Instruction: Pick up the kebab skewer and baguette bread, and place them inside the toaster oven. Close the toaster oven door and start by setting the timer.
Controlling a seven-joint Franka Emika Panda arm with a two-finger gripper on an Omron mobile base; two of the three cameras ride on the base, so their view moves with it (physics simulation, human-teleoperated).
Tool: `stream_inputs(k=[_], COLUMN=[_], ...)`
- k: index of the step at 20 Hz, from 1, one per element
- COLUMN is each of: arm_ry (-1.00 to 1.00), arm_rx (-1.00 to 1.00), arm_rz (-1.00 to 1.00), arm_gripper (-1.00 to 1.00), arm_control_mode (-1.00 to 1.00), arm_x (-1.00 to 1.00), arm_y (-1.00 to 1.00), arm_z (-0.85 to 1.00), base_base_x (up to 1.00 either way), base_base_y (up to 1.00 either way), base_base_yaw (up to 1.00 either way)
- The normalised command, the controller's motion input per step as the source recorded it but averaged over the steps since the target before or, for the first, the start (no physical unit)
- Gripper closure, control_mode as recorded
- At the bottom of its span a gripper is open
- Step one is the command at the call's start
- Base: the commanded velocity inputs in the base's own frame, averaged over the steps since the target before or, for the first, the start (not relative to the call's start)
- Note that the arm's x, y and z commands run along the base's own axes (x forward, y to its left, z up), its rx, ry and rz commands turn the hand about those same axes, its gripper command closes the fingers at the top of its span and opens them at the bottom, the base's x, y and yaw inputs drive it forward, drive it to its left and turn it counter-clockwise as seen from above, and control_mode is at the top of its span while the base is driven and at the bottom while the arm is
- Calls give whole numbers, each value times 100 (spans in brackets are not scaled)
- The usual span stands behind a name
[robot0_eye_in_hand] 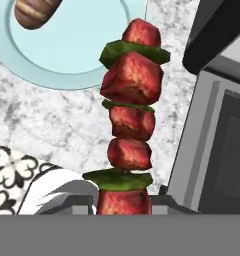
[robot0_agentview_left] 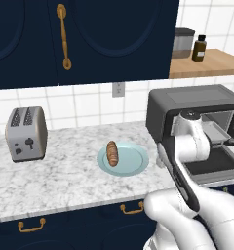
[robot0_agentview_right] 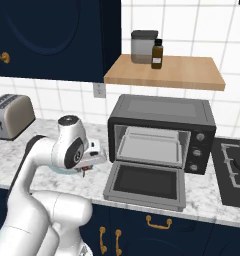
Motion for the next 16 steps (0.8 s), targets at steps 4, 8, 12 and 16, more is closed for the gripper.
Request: stream_inputs(k=[4, 8, 12, 16], arm_ry=[-7, -1, 0, 0], arm_rx=[5, 8, 6, 0], arm_rz=[16, 9, 0, 0], arm_gripper=[100, 100, 100, 100], arm_control_mode=[-100, -100, -100, -100], arm_x=[-20, -2, 19, 34], arm_y=[-91, -96, -80, -44], arm_z=[45, 36, 31, 5], base_base_x=[0, 0, 0, 0], base_base_y=[0, 0, 0, 0], base_base_yaw=[0, 0, 0, 0])
